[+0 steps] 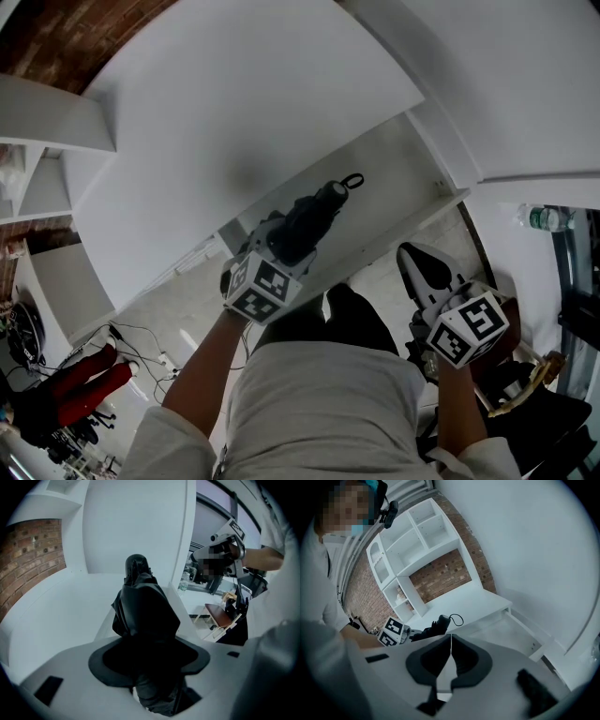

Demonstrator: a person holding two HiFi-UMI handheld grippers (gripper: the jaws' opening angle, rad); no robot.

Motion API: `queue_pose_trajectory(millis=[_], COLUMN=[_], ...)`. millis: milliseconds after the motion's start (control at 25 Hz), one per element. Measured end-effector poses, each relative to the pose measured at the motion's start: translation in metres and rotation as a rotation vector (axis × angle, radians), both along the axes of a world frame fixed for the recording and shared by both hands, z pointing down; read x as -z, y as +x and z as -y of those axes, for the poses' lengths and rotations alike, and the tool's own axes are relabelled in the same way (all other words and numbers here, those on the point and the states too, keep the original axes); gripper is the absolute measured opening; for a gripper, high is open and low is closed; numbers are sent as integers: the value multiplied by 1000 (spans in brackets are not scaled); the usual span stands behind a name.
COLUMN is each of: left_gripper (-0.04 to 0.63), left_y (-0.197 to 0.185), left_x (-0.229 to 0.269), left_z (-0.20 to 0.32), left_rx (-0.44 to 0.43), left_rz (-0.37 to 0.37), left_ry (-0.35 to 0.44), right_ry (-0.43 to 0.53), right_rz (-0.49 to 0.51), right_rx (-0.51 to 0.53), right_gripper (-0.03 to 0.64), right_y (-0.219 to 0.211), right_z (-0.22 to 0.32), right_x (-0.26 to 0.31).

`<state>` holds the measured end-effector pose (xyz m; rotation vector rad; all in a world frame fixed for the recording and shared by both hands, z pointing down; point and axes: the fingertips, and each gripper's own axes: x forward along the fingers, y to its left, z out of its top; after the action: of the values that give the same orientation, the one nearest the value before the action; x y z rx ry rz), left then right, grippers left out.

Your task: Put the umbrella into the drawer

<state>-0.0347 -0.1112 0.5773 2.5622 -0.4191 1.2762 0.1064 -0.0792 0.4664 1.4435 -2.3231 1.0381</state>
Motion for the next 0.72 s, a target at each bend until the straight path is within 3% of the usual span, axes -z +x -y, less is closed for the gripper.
queue_pose_trajectory(millis=[720], left_gripper=[267], left_y=[3], left_x=[-46], left_z=[-1], left_rx=[-55], left_rz=[100], left_ry=[-56], right_ry=[-32], right_rz=[12], right_rx=[-30], right_gripper=[28], right_y=[3], right_z=[-10], right_x=[-11])
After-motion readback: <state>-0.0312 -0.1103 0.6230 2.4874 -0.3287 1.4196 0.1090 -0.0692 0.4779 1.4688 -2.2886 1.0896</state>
